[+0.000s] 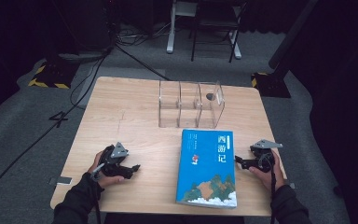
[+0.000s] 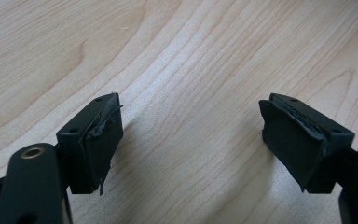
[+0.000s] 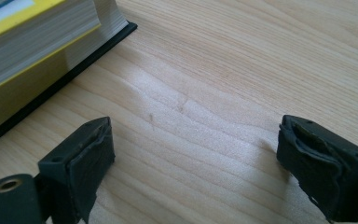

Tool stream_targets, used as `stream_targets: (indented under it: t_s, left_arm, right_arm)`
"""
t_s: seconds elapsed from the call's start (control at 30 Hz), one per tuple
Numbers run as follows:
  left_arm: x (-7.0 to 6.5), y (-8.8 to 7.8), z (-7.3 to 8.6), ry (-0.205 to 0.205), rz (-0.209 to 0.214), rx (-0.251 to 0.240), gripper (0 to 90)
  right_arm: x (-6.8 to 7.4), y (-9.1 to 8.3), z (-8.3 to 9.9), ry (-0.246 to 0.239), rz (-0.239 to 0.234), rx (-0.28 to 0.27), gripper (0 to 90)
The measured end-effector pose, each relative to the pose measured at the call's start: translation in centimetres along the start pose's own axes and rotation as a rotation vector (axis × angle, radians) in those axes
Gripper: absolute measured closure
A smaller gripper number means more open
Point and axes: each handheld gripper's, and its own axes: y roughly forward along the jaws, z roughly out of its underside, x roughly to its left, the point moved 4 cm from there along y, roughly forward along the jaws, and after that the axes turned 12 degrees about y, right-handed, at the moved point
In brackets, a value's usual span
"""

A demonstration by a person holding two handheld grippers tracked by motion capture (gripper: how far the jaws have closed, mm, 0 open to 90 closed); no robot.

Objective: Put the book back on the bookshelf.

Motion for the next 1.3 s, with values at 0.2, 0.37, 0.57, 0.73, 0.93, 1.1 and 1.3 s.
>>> stream_targets:
  t_s: [0.2, 0.37, 0.57, 0.73, 0.93, 1.1, 1.3]
  left_arm:
    - [0.0, 0.0, 0.0, -0.001, 0.001, 0.001, 20.1]
    - [0.0, 0.0, 0.0, -0.002, -0.004, 0.004, 20.1]
    - [-0.3, -0.1, 0.0, 0.007, 0.003, 0.004, 20.2]
    - [-0.6, 0.0, -0.2, 0.007, 0.008, 0.009, 20.1]
    - [-1.4, 0.2, -0.6, 0.023, 0.019, 0.013, 20.4]
    - [-2.2, 0.6, -1.3, 0.046, 0.041, 0.009, 21.1]
    - [-2.9, 0.8, -1.7, 0.066, 0.054, 0.012, 22.5]
  right_arm:
    - [0.0, 0.0, 0.0, 0.002, 0.003, -0.001, 11.3]
    - [0.0, -0.1, 0.0, 0.002, 0.002, 0.001, 11.4]
    - [-0.1, -0.6, 0.0, -0.004, -0.024, 0.037, 16.0]
    - [0.8, -2.2, -0.4, -0.027, -0.074, 0.031, 18.4]
    - [2.5, -5.9, -1.5, -0.054, -0.154, -0.045, 19.9]
    - [3.9, -7.9, -2.1, -0.082, -0.19, -0.071, 21.9]
    - [5.2, -9.6, -2.5, -0.094, -0.243, -0.06, 24.7]
